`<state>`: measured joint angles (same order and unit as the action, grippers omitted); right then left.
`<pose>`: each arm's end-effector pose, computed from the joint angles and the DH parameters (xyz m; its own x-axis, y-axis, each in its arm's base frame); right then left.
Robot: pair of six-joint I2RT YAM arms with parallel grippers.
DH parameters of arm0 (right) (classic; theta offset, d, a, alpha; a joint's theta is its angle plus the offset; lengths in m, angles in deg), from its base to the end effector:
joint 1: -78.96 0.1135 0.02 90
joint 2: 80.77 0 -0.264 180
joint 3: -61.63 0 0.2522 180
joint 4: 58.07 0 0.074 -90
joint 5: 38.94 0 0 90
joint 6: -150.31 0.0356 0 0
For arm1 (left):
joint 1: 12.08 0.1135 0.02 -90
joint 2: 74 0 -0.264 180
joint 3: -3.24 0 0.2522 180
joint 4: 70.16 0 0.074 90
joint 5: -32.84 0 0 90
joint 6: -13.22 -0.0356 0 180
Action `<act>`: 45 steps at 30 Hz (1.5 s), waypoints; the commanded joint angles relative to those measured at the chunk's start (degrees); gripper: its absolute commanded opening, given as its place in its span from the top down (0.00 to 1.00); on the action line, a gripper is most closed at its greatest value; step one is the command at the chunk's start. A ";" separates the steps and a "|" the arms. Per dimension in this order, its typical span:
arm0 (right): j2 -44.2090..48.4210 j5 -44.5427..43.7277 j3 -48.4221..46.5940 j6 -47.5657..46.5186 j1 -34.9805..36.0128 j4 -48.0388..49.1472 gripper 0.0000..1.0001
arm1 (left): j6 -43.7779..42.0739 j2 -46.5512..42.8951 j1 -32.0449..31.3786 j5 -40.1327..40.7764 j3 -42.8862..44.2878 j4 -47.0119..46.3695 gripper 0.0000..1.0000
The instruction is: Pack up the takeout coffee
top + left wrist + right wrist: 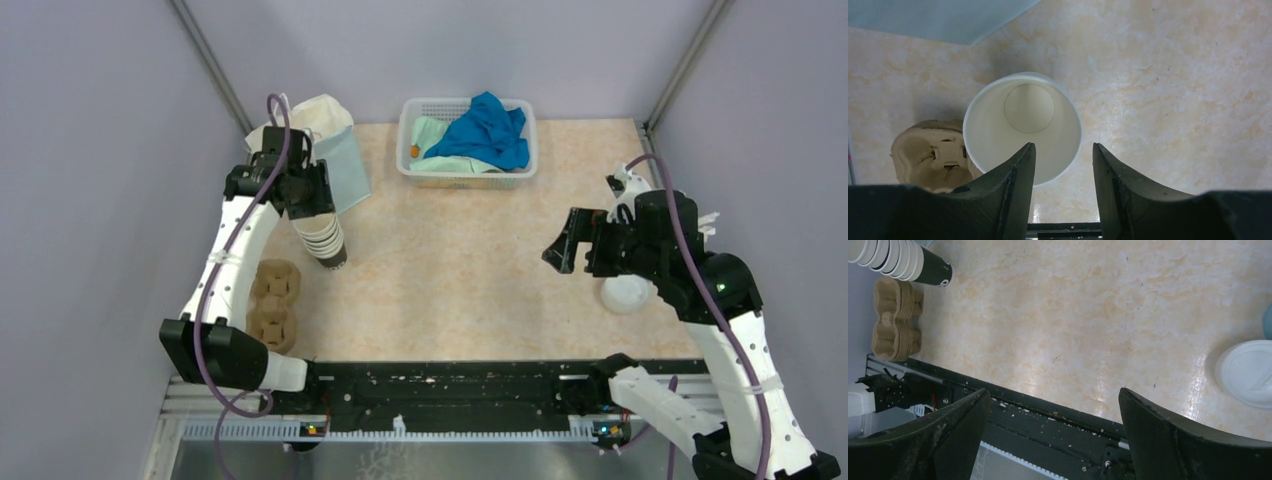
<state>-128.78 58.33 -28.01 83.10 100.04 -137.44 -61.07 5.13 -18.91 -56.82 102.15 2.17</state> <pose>0.1088 0.0468 0.4104 -0.7009 0.1416 -0.6991 -0.1938 0.9054 0.3777 0.2723 -0.0324 0.3711 -0.7900 -0.1781 -0.5866 -0.1024 0.9818 -0.1601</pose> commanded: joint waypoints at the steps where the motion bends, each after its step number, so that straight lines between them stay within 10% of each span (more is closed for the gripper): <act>1: 0.85 0.29 0.30 0.92 -0.29 2.10 0.01 | -1.02 1.49 -1.21 0.99 2.59 -3.60 0.47; 30: 2.13 -0.30 2.40 2.79 -0.30 2.93 0.01 | -4.94 7.57 -5.79 8.78 4.07 -3.20 0.67; 45: 1.84 0.19 3.36 3.15 -0.25 3.64 0.01 | -5.09 6.63 -8.02 14.62 5.99 -1.20 0.93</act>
<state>-126.94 58.29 -24.86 85.92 100.04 -135.86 -65.84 12.59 -25.78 -45.41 105.12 1.01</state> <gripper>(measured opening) 0.987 0.088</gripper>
